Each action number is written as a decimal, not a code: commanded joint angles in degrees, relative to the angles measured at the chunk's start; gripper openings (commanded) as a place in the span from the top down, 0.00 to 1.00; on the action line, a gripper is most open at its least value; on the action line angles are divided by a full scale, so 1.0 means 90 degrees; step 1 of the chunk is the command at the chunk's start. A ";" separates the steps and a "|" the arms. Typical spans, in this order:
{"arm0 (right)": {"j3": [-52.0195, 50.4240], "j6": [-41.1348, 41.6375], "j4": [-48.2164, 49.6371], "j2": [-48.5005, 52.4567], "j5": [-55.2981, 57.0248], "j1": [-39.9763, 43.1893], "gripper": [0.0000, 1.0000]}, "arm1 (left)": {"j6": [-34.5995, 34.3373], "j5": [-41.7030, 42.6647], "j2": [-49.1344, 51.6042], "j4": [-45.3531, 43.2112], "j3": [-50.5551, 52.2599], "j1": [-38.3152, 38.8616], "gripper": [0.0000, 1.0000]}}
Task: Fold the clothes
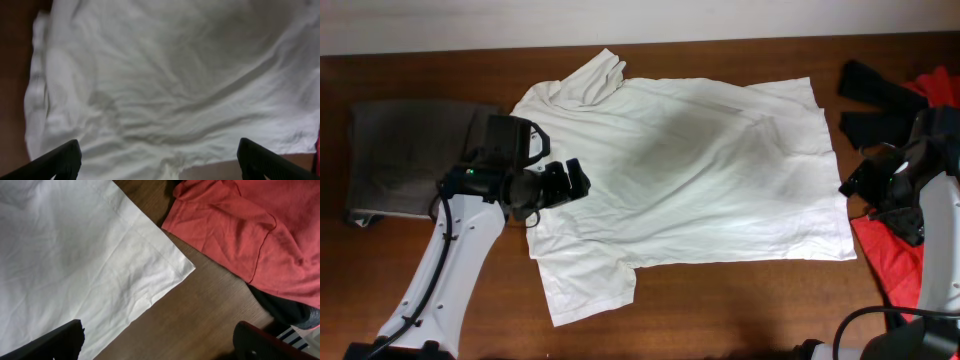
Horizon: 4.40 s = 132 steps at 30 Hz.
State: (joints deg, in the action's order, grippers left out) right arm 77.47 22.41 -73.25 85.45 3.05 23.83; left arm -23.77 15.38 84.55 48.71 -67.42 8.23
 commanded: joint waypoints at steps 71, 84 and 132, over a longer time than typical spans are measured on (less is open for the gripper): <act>0.0066 0.0015 -0.0005 -0.0049 -0.0005 -0.0027 0.01 | -0.0651 -0.0408 0.0554 0.1338 0.1970 -0.2098 1.00; 0.0066 0.0015 -0.0005 -0.0049 -0.0005 -0.0027 0.01 | 0.0362 -0.0255 -0.0063 0.1702 -0.1756 -0.0544 1.00; 0.0172 -0.1528 0.1540 -0.0049 -0.2477 -0.0029 0.15 | 0.0675 -0.1477 0.0784 -0.0158 -0.1919 0.0056 0.14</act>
State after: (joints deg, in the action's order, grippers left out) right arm 77.47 16.14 -60.10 85.45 -11.29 23.83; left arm -18.06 2.52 92.25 45.95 -84.23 8.93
